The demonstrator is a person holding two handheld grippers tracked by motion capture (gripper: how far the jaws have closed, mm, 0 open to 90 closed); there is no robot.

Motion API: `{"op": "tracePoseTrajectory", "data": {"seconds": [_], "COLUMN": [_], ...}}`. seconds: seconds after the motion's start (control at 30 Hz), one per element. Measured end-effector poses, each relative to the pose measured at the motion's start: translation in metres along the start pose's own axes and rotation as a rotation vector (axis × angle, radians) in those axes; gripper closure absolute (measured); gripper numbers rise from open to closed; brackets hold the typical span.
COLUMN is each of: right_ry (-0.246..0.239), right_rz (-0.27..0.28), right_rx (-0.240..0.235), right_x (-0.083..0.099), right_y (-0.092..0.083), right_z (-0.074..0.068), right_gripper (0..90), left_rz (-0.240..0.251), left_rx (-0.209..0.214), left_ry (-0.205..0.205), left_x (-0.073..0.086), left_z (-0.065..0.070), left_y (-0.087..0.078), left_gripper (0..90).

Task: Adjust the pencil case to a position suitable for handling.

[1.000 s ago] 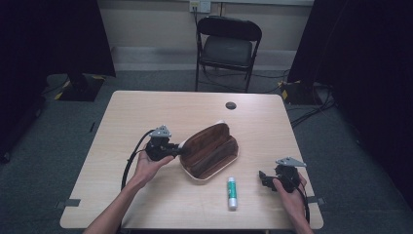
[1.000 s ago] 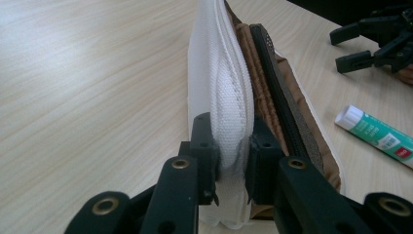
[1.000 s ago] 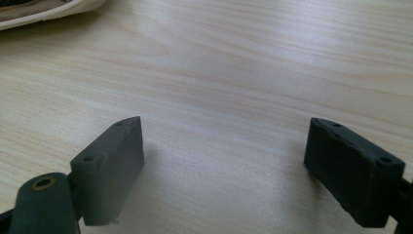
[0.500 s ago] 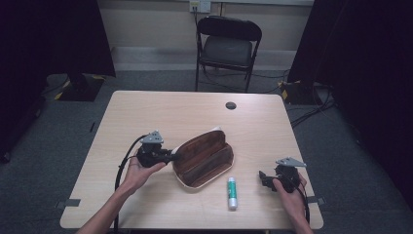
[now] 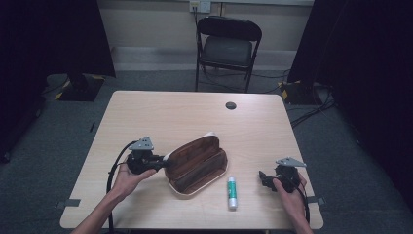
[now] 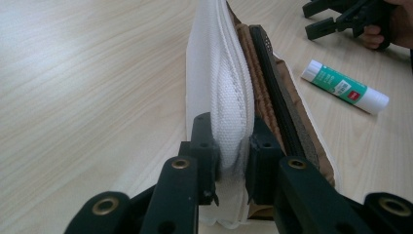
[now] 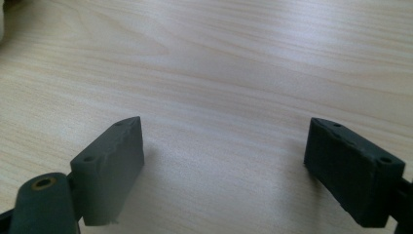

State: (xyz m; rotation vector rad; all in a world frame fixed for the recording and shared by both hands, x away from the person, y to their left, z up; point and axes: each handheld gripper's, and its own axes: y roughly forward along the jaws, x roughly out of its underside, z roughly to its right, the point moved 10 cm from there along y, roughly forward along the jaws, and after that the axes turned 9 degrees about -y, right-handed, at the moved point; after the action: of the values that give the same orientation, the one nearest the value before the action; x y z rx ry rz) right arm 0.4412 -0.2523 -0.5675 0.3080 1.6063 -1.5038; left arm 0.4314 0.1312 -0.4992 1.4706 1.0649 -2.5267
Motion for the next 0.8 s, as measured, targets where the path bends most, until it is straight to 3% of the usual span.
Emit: {"op": "tracePoseTrajectory", "data": {"seconds": [0.37, 0.53, 0.7, 0.8], "right_ry": [0.0, 0.0, 0.0, 0.0], "right_rz": [0.0, 0.0, 0.0, 0.0], "right_rx": [0.0, 0.0, 0.0, 0.0], "right_x": [0.0, 0.0, 0.0, 0.0], "right_y": [0.0, 0.0, 0.0, 0.0], "right_z": [0.0, 0.0, 0.0, 0.0], "right_gripper": [13.4, 13.4, 13.4, 13.4], "left_rz": [-0.003, 0.02, 0.053, 0.039], "left_rx": [0.016, -0.015, -0.054, -0.059], "left_ry": [0.007, -0.013, -0.018, -0.016], "left_x": [0.013, 0.013, 0.006, 0.007], "left_z": [-0.002, -0.008, -0.01, -0.011], "left_y": [-0.015, -0.018, -0.016, -0.011], "left_gripper": [77.2, 75.0, 59.8, 64.8]}}
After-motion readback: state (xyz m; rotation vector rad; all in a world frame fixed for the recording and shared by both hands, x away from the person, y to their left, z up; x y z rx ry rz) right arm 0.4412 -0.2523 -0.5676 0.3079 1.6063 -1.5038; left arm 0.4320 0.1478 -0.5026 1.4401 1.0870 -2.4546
